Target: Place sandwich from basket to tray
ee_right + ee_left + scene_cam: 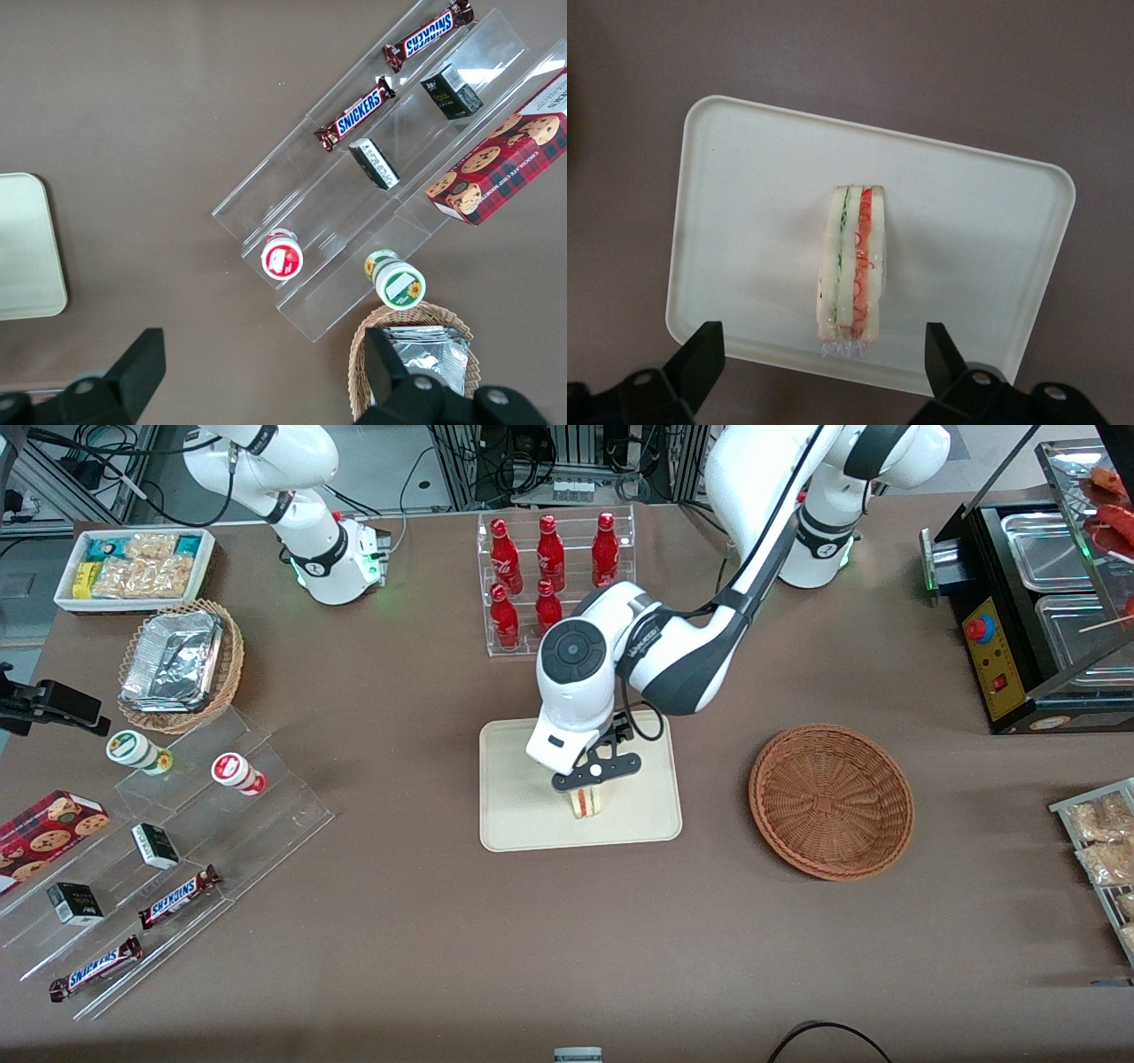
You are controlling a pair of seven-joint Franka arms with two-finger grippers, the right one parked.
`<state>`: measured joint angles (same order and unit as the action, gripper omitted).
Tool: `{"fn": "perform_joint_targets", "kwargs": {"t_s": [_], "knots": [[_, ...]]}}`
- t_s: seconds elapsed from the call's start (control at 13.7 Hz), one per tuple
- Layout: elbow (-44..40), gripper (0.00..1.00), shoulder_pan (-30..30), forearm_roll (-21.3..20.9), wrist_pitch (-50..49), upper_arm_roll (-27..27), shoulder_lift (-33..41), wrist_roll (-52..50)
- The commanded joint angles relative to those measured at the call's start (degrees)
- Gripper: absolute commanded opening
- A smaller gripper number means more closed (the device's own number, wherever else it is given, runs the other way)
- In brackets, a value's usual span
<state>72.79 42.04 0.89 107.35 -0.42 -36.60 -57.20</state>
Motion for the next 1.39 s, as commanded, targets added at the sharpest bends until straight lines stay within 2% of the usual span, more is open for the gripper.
{"fn": "perform_joint_targets", "kwargs": {"t_s": [0.0, 0.22, 0.44, 1.02, 1.32], "knots": [[0.9, 1.0, -0.9, -1.7, -3.0, 0.2, 1.6, 4.3], [1.8, 1.0, -1.9, -1.9, -6.8, 3.6, 3.9, 5.2], [3.5, 1.0, -6.6, -1.4, -7.3, 4.4, 6.4, 8.2], [17.5, 1.0, -18.9, -1.2, -6.6, 4.4, 18.8, 32.9], [19.8, 1.0, -24.3, 0.2, -9.0, 4.5, 24.1, 46.5]]}}
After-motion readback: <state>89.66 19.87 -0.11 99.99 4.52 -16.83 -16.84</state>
